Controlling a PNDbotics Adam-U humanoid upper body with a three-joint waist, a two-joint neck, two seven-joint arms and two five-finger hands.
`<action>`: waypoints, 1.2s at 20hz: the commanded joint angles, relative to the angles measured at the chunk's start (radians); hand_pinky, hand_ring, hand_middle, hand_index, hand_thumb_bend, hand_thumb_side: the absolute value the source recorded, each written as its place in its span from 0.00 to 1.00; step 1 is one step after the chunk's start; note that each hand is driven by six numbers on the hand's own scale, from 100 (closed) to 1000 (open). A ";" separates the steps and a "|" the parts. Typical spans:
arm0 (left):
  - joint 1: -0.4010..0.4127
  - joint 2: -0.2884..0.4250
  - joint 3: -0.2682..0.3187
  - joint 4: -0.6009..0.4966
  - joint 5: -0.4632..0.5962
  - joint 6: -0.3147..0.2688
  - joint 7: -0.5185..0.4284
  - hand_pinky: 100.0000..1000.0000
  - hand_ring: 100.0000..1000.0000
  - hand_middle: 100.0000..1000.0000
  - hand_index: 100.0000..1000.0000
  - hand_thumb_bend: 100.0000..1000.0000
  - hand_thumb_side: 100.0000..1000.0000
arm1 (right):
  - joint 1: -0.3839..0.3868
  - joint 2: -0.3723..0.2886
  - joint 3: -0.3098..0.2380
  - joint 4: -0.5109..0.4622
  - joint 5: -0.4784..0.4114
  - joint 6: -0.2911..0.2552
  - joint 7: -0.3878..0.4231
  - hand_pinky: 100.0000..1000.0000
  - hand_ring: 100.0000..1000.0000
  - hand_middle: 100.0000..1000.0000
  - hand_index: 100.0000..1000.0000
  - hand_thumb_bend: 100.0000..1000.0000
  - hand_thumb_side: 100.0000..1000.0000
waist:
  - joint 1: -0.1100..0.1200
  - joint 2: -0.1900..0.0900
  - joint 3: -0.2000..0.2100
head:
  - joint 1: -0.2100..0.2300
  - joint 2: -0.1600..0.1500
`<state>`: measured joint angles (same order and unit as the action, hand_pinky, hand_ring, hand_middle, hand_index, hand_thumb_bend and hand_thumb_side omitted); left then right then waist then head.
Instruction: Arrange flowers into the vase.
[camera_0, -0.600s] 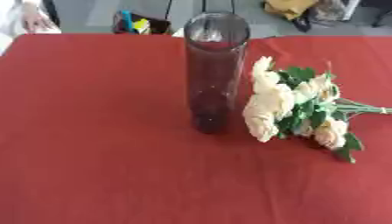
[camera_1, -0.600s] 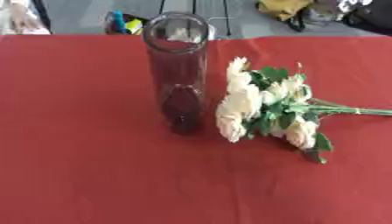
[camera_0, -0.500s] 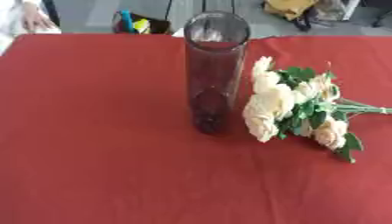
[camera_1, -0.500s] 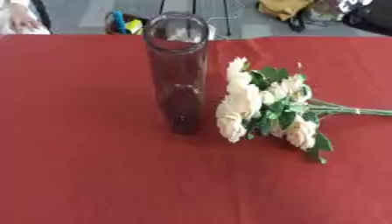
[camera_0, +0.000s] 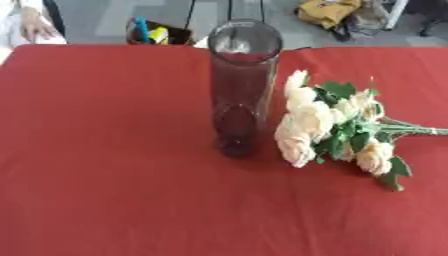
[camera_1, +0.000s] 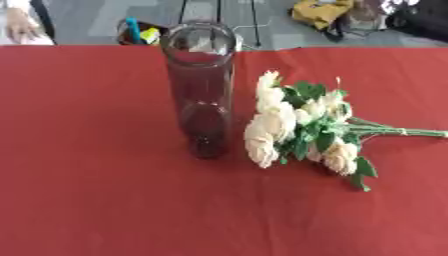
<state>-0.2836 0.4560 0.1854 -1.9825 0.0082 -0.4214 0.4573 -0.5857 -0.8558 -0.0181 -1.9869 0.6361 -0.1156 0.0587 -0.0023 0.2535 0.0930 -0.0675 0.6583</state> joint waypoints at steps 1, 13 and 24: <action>-0.015 0.027 0.001 -0.018 0.002 -0.004 -0.005 0.70 0.86 0.88 0.98 0.00 1.00 | -0.013 -0.019 -0.011 -0.013 0.005 0.005 0.012 0.93 0.96 0.96 0.95 0.00 1.00 | 0.001 -0.018 0.002 | 0.007 -0.006; -0.013 0.028 0.001 -0.018 0.000 -0.001 -0.005 0.70 0.86 0.88 0.98 0.00 1.00 | -0.036 -0.051 0.004 -0.013 0.020 -0.001 0.129 0.93 0.96 0.95 0.95 0.15 1.00 | -0.002 -0.018 0.007 | -0.043 -0.023; -0.008 0.033 -0.001 -0.018 -0.004 0.005 -0.004 0.70 0.86 0.88 0.98 0.00 1.00 | -0.143 -0.116 0.101 -0.013 0.026 0.011 0.458 0.96 0.99 0.96 1.00 0.32 1.00 | -0.008 -0.016 0.012 | 0.012 0.015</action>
<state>-0.2824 0.4569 0.1830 -1.9825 0.0075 -0.4178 0.4546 -0.7103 -0.9316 0.0813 -1.9869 0.6587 -0.1127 0.4717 -0.0097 0.2530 0.1037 -0.0619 0.6678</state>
